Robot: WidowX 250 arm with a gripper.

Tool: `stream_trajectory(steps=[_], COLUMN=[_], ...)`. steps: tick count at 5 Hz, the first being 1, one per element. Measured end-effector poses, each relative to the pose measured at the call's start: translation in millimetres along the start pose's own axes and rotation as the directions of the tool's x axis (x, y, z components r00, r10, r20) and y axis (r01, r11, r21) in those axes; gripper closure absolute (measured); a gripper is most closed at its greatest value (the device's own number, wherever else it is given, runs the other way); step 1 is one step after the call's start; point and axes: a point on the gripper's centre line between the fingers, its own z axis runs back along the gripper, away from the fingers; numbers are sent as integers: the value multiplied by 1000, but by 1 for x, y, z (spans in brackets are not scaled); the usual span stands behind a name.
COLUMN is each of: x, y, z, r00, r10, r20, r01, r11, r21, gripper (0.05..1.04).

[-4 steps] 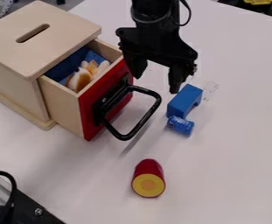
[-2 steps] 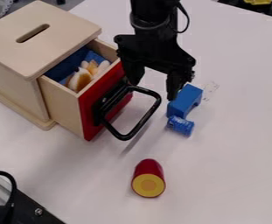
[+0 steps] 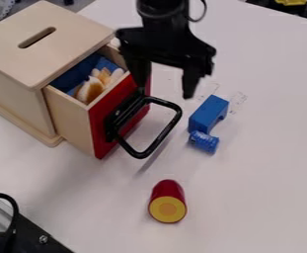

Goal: Put the white dog outside the drawer

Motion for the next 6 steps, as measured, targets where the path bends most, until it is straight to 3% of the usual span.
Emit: stream_trajectory(steps=[1, 2, 3, 5, 6], x=[-2, -6, -7, -15, -14], y=[22, 45, 65, 94, 99], z=[15, 27, 34, 25, 14], r00=[975, 914, 835, 629, 534], r10=[219, 396, 538, 771, 838], r20=[40, 92, 115, 102, 113], r01=[-221, -402, -547, -777, -846], r11=[975, 914, 835, 627, 529], r21=[32, 63, 63, 53, 73], gripper=[85, 85, 85, 85, 85])
